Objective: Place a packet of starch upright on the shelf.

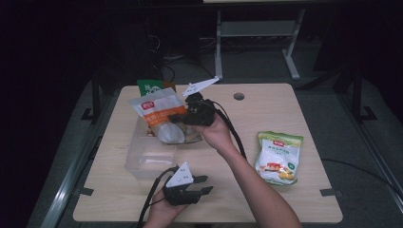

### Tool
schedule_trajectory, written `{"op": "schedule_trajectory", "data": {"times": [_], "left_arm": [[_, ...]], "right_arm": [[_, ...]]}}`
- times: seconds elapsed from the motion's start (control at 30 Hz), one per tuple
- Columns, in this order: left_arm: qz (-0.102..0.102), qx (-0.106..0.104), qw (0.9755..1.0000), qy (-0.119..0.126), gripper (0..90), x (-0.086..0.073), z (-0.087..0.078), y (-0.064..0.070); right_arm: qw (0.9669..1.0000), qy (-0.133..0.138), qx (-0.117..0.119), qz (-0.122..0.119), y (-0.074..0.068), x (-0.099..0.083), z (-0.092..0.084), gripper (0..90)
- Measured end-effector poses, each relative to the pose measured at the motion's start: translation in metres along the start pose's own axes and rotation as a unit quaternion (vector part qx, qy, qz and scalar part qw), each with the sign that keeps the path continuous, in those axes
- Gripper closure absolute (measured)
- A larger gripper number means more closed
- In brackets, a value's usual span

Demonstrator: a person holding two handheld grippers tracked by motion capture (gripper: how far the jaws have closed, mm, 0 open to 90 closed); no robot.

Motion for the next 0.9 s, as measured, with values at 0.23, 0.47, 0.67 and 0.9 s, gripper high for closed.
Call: {"op": "schedule_trajectory", "data": {"times": [0.23, 0.47, 0.67, 0.9], "left_arm": [[-0.008, -0.002, 1.0000, -0.001, 58.1, 0.001, -0.007, 0.000], [-0.008, 0.004, 0.9999, 0.006, 56.3, 0.005, -0.014, 0.005], [0.000, 0.013, 0.9998, -0.012, 53.4, 0.002, -0.026, 0.006], [0.005, 0.012, 0.9998, -0.012, 53.4, -0.005, -0.033, 0.004]], "right_arm": [[0.9997, -0.024, 0.003, 0.007, 0.002, -0.001, 0.042, 89.8], [0.9989, -0.046, 0.004, 0.006, -0.001, -0.006, 0.066, 89.8], [0.9989, -0.038, 0.001, 0.026, 0.000, -0.010, 0.087, 89.8], [0.9981, -0.031, -0.005, 0.052, 0.007, -0.023, 0.107, 89.8]]}}
Point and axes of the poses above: each handheld gripper's, and its own axes: z roughly forward along the jaws, x roughly out of its top, y roughly to its right, the point moved 2 cm from there along z, roughly forward along the jaws, and after that the axes turned 9 degrees about y, right-handed, at the moved point
